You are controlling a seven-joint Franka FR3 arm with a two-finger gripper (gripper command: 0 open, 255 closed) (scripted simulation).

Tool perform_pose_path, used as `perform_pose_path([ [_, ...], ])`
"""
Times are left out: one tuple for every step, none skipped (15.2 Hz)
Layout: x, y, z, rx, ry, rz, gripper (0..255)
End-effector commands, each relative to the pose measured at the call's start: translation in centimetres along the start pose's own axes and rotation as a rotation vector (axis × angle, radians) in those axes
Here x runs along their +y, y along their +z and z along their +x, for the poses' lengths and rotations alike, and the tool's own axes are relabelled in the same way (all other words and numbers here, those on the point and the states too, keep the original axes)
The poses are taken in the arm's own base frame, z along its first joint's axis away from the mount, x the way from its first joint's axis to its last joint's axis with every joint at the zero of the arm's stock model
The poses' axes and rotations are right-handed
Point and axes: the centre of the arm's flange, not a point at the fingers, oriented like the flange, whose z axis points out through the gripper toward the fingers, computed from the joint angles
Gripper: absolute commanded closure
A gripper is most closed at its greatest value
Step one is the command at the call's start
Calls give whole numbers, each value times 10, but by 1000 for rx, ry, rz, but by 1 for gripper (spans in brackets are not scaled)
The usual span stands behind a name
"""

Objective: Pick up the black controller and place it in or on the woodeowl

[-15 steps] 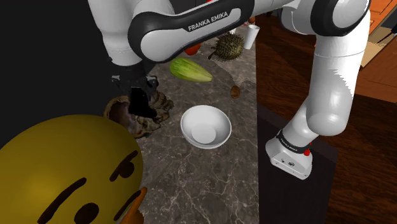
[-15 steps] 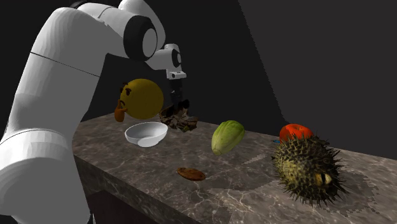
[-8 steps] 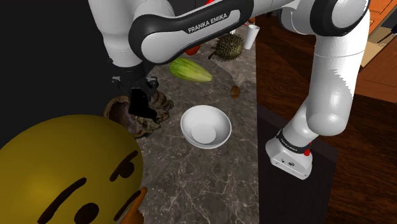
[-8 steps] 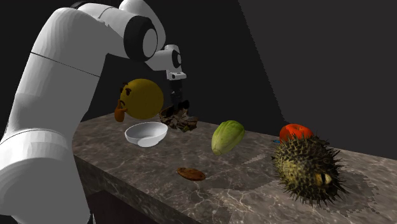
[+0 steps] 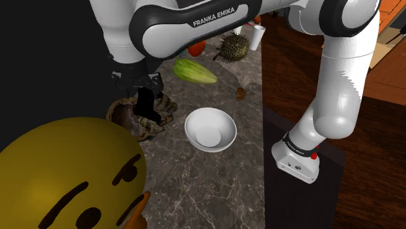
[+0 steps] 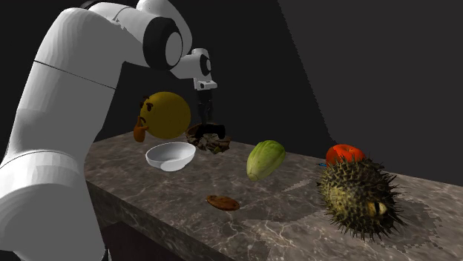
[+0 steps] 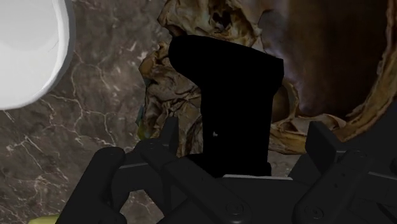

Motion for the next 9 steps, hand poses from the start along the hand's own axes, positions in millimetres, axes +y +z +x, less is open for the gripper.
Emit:
perform_pose_path([
  [0,-24,0,0,0,0,0],
  [0,-35,0,0,0,0,0],
  [0,-35,0,0,0,0,0],
  [0,-35,-1,0,0,0,0],
  [0,-35,-1,0,0,0,0],
  [0,-35,0,0,0,0,0],
  [0,-35,0,0,0,0,0],
  [0,-35,0,0,0,0,0],
  [0,-35,0,0,0,0,0],
])
